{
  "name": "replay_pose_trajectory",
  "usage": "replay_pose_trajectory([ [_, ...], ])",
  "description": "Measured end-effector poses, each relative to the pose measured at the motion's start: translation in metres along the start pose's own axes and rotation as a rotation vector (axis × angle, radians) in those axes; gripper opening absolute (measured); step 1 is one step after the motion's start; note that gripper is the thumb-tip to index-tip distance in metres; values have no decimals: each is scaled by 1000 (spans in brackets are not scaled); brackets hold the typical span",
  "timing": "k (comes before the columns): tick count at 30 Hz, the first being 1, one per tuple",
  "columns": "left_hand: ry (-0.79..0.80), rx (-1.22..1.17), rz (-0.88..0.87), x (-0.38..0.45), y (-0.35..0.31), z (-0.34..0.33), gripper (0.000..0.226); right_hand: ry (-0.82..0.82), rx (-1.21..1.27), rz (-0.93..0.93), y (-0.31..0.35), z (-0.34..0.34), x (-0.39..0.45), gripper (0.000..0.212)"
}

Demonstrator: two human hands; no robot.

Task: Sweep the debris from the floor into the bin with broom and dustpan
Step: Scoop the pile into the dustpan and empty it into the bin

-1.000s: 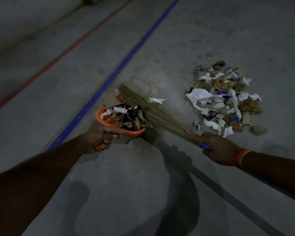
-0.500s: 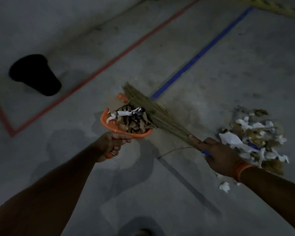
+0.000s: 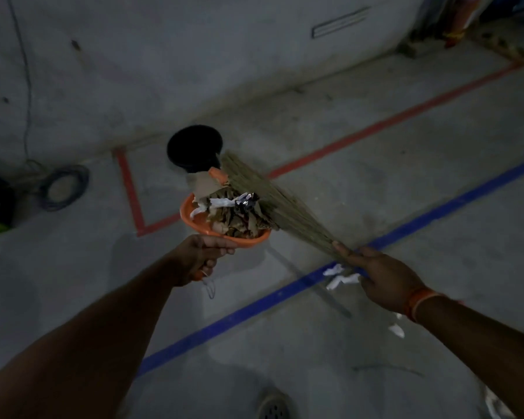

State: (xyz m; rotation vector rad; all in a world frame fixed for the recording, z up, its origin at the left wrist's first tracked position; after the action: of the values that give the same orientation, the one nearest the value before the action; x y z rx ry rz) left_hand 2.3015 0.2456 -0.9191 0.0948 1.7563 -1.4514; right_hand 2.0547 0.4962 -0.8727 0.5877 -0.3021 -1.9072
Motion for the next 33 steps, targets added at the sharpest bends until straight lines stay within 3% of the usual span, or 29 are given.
replay_pose_trajectory([
  [10, -187, -42, 18, 81, -76, 198, 20, 16, -92, 148, 93, 13, 253, 88],
  [20, -391, 59, 109, 276, -88, 353, 23, 43, -133, 172, 83, -43, 515, 88],
  [26, -493, 135, 151, 338, -85, 381, 30, 27, -167, 133, 66, -58, 578, 88],
  [33, -488, 372, 179, 354, -100, 388, 28, 78, -158, 11, 41, -59, 575, 83],
])
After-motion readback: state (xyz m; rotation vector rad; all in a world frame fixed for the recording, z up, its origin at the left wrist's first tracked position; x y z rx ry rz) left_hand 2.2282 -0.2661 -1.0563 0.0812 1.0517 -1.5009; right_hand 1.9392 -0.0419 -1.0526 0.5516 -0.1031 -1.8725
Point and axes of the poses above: each hand's wrist, its own x-axis towards the middle knuckle, its own z-axis out of the back of the hand, y = z × x, the point moved 10 cm from there along x, towards the middle knuckle
